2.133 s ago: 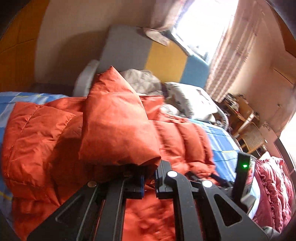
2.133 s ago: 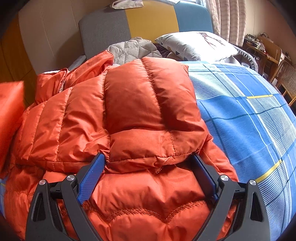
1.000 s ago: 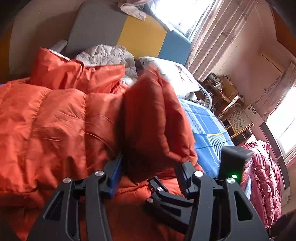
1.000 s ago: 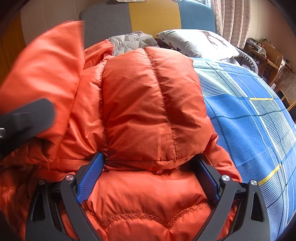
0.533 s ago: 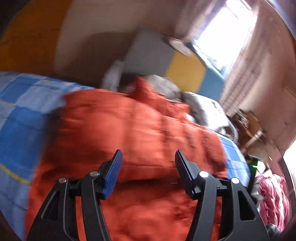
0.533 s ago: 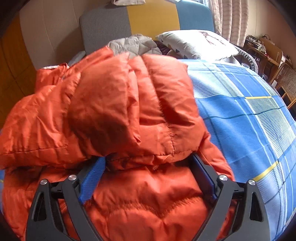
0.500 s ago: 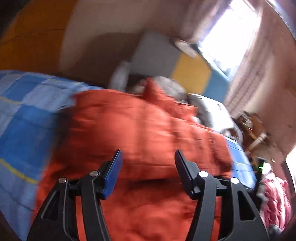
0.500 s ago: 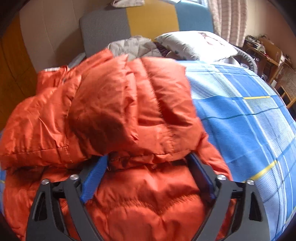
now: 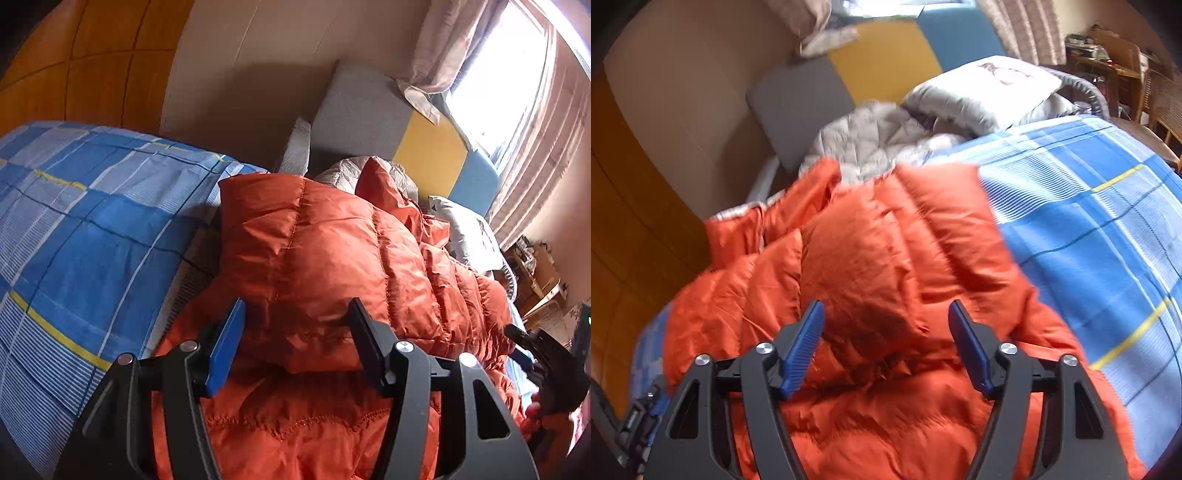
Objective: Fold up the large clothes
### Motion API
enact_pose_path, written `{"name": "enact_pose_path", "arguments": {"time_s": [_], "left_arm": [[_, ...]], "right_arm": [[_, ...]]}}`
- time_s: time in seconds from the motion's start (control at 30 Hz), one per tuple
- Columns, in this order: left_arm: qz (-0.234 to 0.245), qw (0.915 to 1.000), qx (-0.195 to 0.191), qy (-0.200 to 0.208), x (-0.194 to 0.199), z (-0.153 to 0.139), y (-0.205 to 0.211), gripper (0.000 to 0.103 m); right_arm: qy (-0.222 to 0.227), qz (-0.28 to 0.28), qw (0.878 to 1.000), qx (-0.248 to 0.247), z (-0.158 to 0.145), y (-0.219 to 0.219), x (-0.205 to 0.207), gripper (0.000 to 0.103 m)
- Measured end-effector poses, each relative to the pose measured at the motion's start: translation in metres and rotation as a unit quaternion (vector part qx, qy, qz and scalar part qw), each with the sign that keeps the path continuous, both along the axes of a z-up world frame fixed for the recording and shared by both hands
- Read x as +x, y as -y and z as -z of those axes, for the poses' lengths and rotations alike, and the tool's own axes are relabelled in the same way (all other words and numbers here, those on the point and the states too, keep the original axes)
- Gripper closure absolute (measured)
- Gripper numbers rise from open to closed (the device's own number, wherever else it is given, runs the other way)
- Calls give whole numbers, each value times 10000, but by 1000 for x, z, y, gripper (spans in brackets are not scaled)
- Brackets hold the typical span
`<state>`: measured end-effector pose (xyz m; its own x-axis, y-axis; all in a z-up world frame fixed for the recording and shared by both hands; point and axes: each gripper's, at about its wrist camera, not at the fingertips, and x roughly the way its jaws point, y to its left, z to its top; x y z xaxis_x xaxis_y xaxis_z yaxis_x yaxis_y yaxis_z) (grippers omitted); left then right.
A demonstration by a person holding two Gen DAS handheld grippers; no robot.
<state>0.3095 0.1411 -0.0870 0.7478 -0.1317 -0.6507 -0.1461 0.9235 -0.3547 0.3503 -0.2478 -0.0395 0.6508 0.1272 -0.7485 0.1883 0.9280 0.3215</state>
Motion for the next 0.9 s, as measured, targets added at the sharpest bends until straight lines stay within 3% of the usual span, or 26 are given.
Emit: {"name": "enact_pose_path", "arguments": {"time_s": [0.07,0.13,0.37,0.53,0.63,0.7,0.77,0.83,0.9], "left_arm": [[26,10000,11,36,-3,-3,1,46],[59,9999,59,63,-3,-5,3,46],[179,9997,184,-2,5,-3,10,46],[252,9984,445,-246,14,2,16,46],[226,9985,477,-128,11,-4,15,46],[186,9990,414,-47,11,-10,13,44],[160,9989,428,79,13,-19,12,44],[193,9987,434,167,16,-25,14,44],[196,9984,475,225,23,-31,15,43]], "right_arm": [[-41,-36,10000,-57,1,-5,3,83],[68,-13,9999,-156,-3,-4,-1,90],[225,255,9972,-666,-8,11,-15,94],[-128,425,9942,-981,5,22,-4,94],[-192,391,9948,-921,7,25,-5,94],[-126,357,9948,-950,3,25,-5,87],[7,380,9930,-1120,-6,22,-7,59],[266,447,9900,-1313,-17,17,-10,38],[571,338,9882,-1380,-32,5,-10,36]]}}
